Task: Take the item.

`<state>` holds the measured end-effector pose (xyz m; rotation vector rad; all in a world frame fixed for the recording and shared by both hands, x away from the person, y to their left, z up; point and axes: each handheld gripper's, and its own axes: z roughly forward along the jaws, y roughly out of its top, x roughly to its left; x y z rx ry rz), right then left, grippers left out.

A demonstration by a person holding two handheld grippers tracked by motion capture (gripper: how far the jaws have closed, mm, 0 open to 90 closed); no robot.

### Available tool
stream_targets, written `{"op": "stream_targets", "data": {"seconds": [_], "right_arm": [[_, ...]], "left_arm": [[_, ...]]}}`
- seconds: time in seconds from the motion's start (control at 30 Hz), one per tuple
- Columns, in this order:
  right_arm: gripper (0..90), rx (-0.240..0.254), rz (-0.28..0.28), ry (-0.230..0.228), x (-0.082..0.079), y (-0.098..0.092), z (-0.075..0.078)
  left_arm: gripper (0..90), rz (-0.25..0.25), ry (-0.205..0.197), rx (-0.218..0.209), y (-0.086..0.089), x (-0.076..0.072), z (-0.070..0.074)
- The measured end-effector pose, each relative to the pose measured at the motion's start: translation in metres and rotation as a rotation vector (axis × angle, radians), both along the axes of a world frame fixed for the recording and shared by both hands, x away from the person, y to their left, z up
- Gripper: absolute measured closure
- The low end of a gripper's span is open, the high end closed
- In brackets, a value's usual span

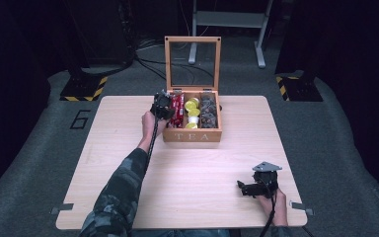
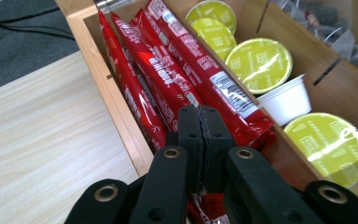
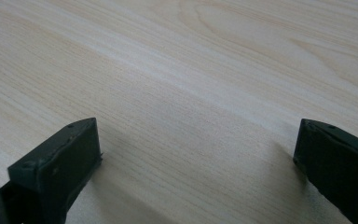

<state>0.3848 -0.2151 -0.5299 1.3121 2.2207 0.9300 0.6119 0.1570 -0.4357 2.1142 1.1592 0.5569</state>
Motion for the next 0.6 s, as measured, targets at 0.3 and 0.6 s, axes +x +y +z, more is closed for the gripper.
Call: {"op": "stream_targets", "data": {"seconds": [0.3,0.6], "right_arm": [[0.0,0.007,-0.011,0.003,0.0,0.001,0.0],[0.0,-0.001,0.0,-0.001,0.0,0.0,0.0]], "left_arm": [[88.6,-0.009,-0.028,-0.018,0.002,-0.008,0.01],[88.6,-0.023,-0.045,-0.03,0.009,-0.018,0.016]]}}
